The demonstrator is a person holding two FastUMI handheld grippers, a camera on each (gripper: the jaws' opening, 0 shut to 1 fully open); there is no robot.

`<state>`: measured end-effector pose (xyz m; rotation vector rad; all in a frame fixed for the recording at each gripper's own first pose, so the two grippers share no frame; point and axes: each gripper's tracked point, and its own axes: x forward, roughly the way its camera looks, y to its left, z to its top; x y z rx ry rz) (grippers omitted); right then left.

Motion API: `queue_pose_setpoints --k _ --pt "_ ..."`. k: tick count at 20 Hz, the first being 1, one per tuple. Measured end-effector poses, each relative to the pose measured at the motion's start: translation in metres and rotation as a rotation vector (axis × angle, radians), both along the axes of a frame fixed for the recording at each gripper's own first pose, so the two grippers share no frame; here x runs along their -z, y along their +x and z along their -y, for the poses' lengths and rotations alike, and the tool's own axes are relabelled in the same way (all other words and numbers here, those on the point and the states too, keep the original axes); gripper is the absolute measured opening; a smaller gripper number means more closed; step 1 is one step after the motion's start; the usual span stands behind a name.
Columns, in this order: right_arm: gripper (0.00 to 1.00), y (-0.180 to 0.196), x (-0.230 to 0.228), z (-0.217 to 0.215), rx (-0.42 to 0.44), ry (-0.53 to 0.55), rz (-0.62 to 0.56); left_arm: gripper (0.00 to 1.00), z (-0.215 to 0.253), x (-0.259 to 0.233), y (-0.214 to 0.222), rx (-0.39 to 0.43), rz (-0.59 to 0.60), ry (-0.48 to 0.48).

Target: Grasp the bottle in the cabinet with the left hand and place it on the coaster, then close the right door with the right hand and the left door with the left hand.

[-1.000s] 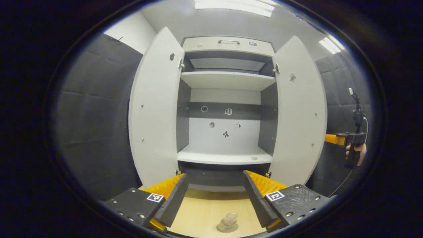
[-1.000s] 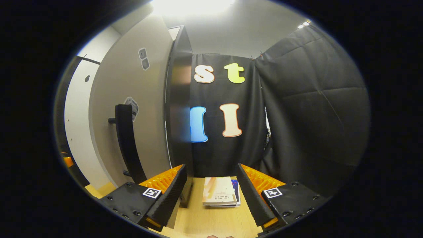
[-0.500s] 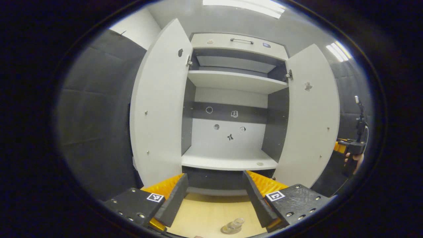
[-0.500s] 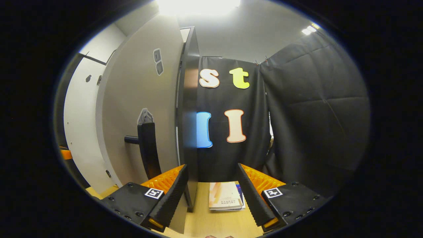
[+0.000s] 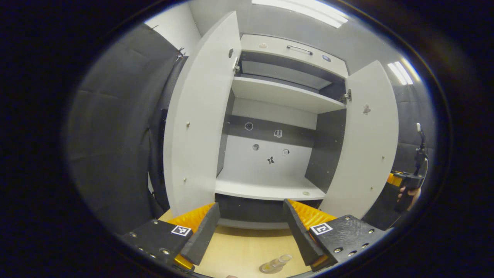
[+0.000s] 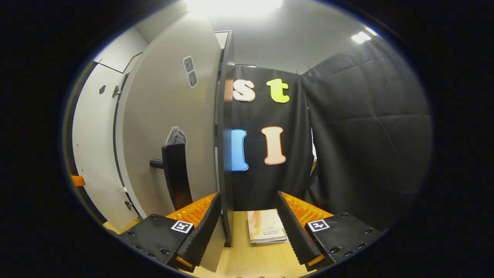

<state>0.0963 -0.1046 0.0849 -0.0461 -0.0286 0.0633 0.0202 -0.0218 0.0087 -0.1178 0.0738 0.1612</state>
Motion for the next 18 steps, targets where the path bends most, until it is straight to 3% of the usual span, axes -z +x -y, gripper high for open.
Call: queue_pose_setpoints --k 2,3,4,6,8,9,11,12,13,15,17,18 --pt "0.92 -0.001 0.0 -0.014 -0.008 0.003 0.006 0.95 -0.007 0.0 -0.003 -0.003 0.0 0.005" --pt "0.92 -0.001 0.0 -0.02 -0.011 0.012 0.011 1.0 -0.009 0.001 -0.005 -0.005 0.0 0.011" --pt "0.92 -0.002 0.001 -0.026 -0.012 0.02 0.012 0.95 -0.013 0.001 -0.007 -0.009 -0.001 0.018" --pt "0.92 -0.002 0.001 -0.041 -0.022 0.021 0.022 1.0 -0.018 0.002 -0.011 -0.015 -0.006 0.036" --pt "0.92 -0.001 0.001 -0.055 -0.033 0.02 0.025 1.0 -0.021 0.005 -0.015 -0.013 -0.008 0.037" --pt "0.92 0.001 0.001 -0.063 -0.038 0.02 0.026 0.95 -0.022 0.005 -0.017 -0.01 -0.012 0.034" --pt "0.92 0.004 0.001 -0.079 -0.046 0.026 0.018 1.0 -0.025 0.006 -0.021 -0.014 -0.018 0.045" --pt "0.92 0.006 0.003 -0.089 -0.052 0.027 0.014 0.95 -0.028 0.006 -0.025 -0.023 -0.016 0.057" --pt "0.86 0.009 0.003 -0.101 -0.058 0.031 0.008 0.95 -0.031 0.006 -0.027 -0.032 -0.017 0.065" --pt "0.92 0.018 0.004 -0.126 -0.081 0.042 -0.003 1.0 -0.036 0.008 -0.031 -0.041 -0.019 0.063" --pt "0.9 0.021 0.004 -0.147 -0.114 0.064 -0.009 0.95 -0.042 0.006 -0.039 -0.056 -0.012 0.053" --pt "0.95 0.02 0.004 -0.153 -0.123 0.069 -0.008 0.95 -0.046 0.007 -0.043 -0.063 -0.009 0.046"
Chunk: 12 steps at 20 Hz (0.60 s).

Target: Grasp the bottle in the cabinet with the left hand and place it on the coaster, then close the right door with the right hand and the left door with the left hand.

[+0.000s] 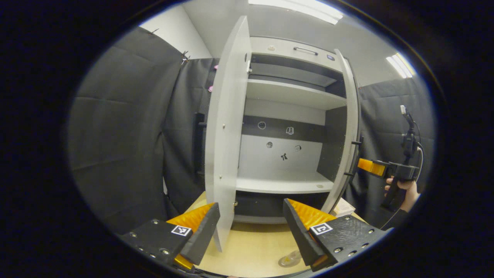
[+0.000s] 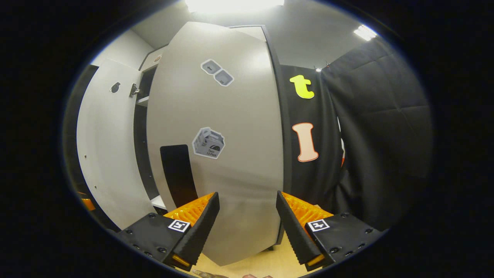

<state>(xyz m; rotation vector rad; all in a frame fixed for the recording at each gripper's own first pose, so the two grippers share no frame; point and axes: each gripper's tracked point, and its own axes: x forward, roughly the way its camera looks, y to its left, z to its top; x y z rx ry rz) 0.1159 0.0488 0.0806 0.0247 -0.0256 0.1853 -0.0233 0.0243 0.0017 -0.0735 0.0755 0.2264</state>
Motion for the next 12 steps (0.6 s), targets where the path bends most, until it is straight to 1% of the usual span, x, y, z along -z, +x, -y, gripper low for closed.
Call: queue_pose_setpoints --k 2,3,4,5,6,7,8,10,11,12 --pt "0.93 -0.002 -0.002 -0.002 0.0 -0.014 0.011 0.95 -0.009 0.0 -0.009 -0.001 0.005 -0.025" --pt "0.96 -0.003 -0.003 -0.001 0.0 -0.027 0.014 0.95 -0.019 -0.001 -0.014 -0.015 0.012 -0.033" --pt "0.96 -0.005 0.0 0.002 0.005 -0.04 0.014 1.0 -0.03 -0.001 -0.017 -0.028 0.015 -0.037" --pt "0.96 -0.007 0.002 0.005 0.011 -0.047 0.012 1.0 -0.043 -0.002 -0.02 -0.044 0.016 -0.036" --pt "0.96 -0.008 0.004 0.007 0.016 -0.049 0.008 0.95 -0.056 -0.002 -0.026 -0.062 0.016 -0.032" --pt "0.93 -0.009 0.008 0.01 0.024 -0.045 -0.002 0.95 -0.07 -0.004 -0.031 -0.08 0.017 -0.024" --pt "0.96 -0.011 0.012 0.012 0.03 -0.039 -0.011 0.95 -0.084 -0.007 -0.037 -0.1 0.024 -0.012" --pt "0.96 -0.014 0.018 0.017 0.049 -0.03 -0.026 0.95 -0.112 -0.014 -0.043 -0.129 0.033 0.011" --pt "0.96 -0.015 0.02 0.02 0.06 -0.027 -0.033 0.89 -0.126 -0.02 -0.045 -0.138 0.036 0.026" --pt "0.96 -0.015 0.023 0.022 0.072 -0.025 -0.038 1.0 -0.14 -0.025 -0.043 -0.144 0.041 0.043"
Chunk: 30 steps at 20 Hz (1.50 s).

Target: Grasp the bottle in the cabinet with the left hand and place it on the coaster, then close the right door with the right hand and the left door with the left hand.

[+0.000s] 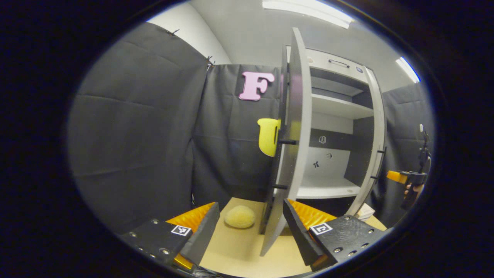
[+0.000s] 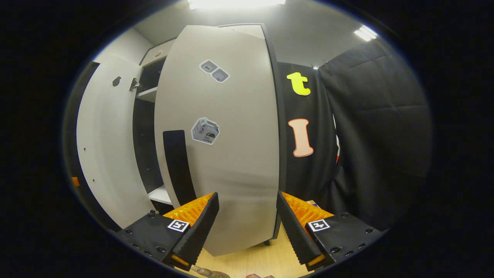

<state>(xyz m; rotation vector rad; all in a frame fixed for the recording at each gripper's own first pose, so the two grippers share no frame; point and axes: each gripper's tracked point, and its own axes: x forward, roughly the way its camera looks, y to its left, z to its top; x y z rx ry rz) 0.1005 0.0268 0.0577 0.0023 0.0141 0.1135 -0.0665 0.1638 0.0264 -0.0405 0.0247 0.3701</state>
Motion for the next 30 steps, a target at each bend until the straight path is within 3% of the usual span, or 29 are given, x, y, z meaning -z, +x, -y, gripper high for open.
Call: queue_pose_setpoints --k 4,6,7,8,13,14,17,20,21,22,24,25,26,27,29,30 --pt "0.96 -0.009 0.013 0.006 0.042 -0.011 -0.026 1.0 -0.03 -0.028 0.019 0.06 0.034 0.005" --pt "0.93 -0.016 0.018 0.006 0.065 -0.01 -0.028 0.95 -0.039 -0.045 0.039 0.116 0.07 -0.013" --pt "0.96 -0.02 0.021 0.006 0.076 -0.005 -0.031 0.87 -0.043 -0.049 0.05 0.134 0.079 -0.013" --pt "0.96 -0.024 0.024 0.007 0.093 0.0 -0.034 1.0 -0.049 -0.05 0.062 0.148 0.078 -0.006" --pt "0.96 -0.043 0.037 0.013 0.173 0.056 -0.046 1.0 -0.04 -0.053 0.107 0.241 0.033 0.046" --pt "0.95 -0.045 0.042 0.014 0.183 0.053 -0.054 0.95 -0.044 -0.053 0.112 0.236 0.027 0.066" --pt "0.92 -0.047 0.048 0.017 0.202 0.043 -0.069 0.94 -0.043 -0.052 0.124 0.261 0.011 0.075" --pt "0.95 -0.046 0.051 0.016 0.2 0.06 -0.074 0.94 -0.04 -0.051 0.124 0.272 -0.009 0.101" --pt "0.92 -0.043 0.053 0.015 0.193 0.06 -0.079 0.97 -0.037 -0.048 0.126 0.277 -0.014 0.089" --pt "0.95 -0.041 0.057 0.015 0.188 0.051 -0.088 0.94 -0.031 -0.047 0.128 0.287 -0.016 0.066" --pt "0.92 -0.036 0.063 0.016 0.172 0.029 -0.108 0.94 -0.009 -0.047 0.131 0.3 -0.014 0.035" --pt "0.92 -0.034 0.064 0.015 0.16 0.023 -0.114 1.0 -0.001 -0.049 0.131 0.295 -0.017 0.036" --pt "0.92 -0.032 0.064 0.015 0.15 0.018 -0.117 1.0 0.005 -0.05 0.131 0.281 -0.021 0.047" --pt "0.95 -0.031 0.064 0.016 0.142 0.014 -0.116 0.94 0.011 -0.051 0.131 0.264 -0.026 0.072" --pt "0.92 -0.028 0.064 0.018 0.13 0.013 -0.118 0.94 0.028 -0.053 0.131 0.234 -0.042 0.12" --pt "0.92 -0.026 0.066 0.019 0.122 0.017 -0.122 1.0 0.037 -0.051 0.132 0.225 -0.044 0.123"
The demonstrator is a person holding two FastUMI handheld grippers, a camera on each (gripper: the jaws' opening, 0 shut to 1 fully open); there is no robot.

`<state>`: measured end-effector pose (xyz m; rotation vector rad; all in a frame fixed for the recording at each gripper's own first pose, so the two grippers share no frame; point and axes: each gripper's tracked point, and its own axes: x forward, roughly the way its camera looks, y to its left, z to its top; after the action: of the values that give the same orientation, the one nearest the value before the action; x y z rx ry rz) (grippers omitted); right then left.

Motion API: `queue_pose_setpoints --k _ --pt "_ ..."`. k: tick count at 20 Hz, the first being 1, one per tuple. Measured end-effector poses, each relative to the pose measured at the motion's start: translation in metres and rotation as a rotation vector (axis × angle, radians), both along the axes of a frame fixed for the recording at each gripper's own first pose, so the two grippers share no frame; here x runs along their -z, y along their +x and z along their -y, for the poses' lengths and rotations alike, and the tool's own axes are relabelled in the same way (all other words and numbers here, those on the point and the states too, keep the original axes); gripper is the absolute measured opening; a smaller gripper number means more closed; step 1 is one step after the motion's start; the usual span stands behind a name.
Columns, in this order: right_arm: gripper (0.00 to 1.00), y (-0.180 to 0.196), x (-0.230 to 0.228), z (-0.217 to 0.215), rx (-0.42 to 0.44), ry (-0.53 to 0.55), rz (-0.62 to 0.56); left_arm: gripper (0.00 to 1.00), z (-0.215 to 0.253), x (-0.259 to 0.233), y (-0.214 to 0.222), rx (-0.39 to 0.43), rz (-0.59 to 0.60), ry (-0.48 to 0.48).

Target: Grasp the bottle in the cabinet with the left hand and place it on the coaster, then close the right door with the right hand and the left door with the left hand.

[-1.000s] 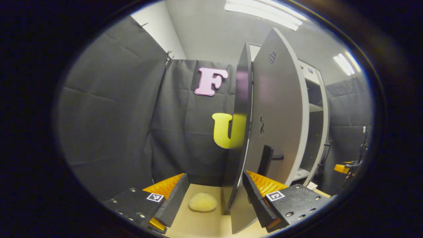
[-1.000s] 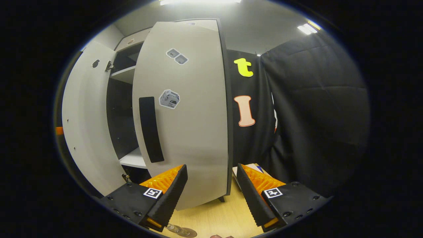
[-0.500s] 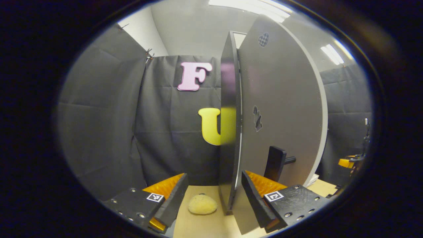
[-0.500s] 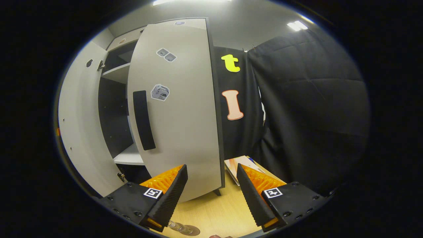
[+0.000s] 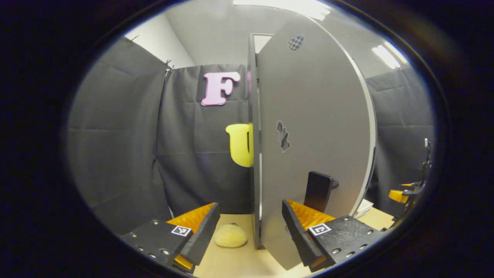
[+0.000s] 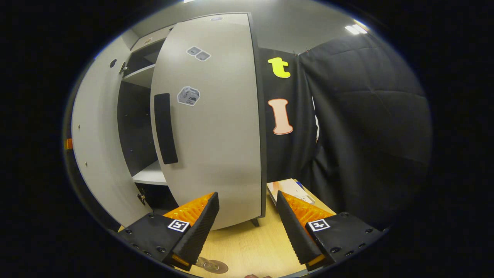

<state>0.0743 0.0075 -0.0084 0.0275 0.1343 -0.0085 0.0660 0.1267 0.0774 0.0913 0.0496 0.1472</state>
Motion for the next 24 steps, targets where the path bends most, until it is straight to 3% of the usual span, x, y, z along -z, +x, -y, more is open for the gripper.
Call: queue_pose_setpoints --k 2,7,9,17,24 --pt "0.92 0.002 0.0 0.003 -0.015 0.009 -0.007 0.94 0.014 0.003 0.003 -0.017 0.002 -0.038" --pt "0.95 0.01 -0.001 0.019 -0.03 -0.005 -0.017 0.94 0.03 0.005 0.011 -0.071 0.013 -0.107" --pt "0.95 0.011 0.0 0.026 -0.036 -0.005 -0.02 1.0 0.038 0.005 0.014 -0.081 0.016 -0.103" --pt "0.92 0.01 -0.003 0.04 -0.063 -0.014 -0.011 1.0 0.094 0.01 0.066 -0.024 0.019 -0.074" --pt "0.95 0.017 -0.027 0.048 -0.115 -0.033 0.051 1.0 0.128 0.001 0.026 -0.023 0.081 -0.054"
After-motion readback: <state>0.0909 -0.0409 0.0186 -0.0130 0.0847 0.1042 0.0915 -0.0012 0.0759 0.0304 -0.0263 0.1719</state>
